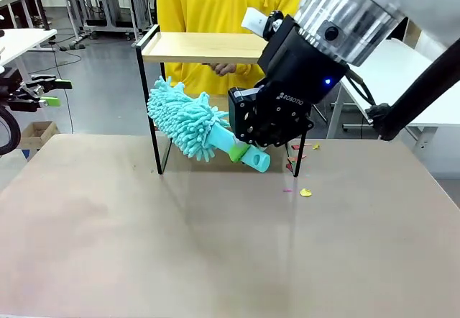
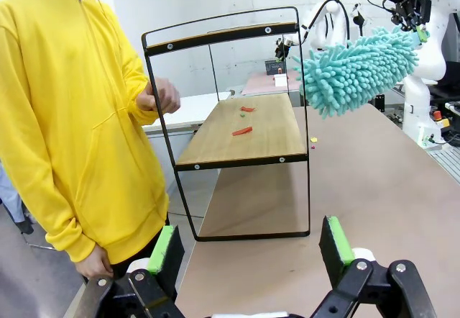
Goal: Clean the shelf.
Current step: Clean the specific section of the Shelf indicated by the human with the Duster.
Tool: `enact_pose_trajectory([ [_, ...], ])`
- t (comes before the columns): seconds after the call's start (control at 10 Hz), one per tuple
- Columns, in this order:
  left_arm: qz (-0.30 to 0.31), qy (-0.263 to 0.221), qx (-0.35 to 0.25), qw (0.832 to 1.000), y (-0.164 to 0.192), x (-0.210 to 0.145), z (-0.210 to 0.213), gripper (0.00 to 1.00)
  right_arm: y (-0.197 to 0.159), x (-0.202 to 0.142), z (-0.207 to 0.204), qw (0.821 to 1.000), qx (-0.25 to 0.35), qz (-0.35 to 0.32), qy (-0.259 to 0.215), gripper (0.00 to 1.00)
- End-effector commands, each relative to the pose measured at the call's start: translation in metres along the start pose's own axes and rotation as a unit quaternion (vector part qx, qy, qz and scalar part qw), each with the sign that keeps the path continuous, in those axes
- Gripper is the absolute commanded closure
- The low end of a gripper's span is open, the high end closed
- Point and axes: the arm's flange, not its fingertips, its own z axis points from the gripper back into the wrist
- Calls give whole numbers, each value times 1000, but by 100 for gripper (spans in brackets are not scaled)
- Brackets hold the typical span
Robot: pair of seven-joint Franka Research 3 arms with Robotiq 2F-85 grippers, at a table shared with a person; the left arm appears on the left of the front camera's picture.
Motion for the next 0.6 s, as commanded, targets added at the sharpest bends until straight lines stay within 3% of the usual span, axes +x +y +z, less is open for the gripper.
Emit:
enact_pose_trajectory([
  [0.0,-1,0,-1,1000,-1,2,-1,0,-3,1,6,1000,0,18,8,87],
  [0.1,-1,0,-1,1000,-1,2,-1,0,0,0,0,1000,0,0,0,87],
  [0.2,-1,0,-1,1000,-1,2,-1,0,16,4,-17,996,-61,-24,-59,87],
  [0.3,-1,0,-1,1000,-1,2,-1,0,34,15,-37,990,-82,-30,-108,87],
  [0.5,-1,0,-1,1000,-1,2,-1,0,55,39,-68,979,-121,-49,-157,87],
])
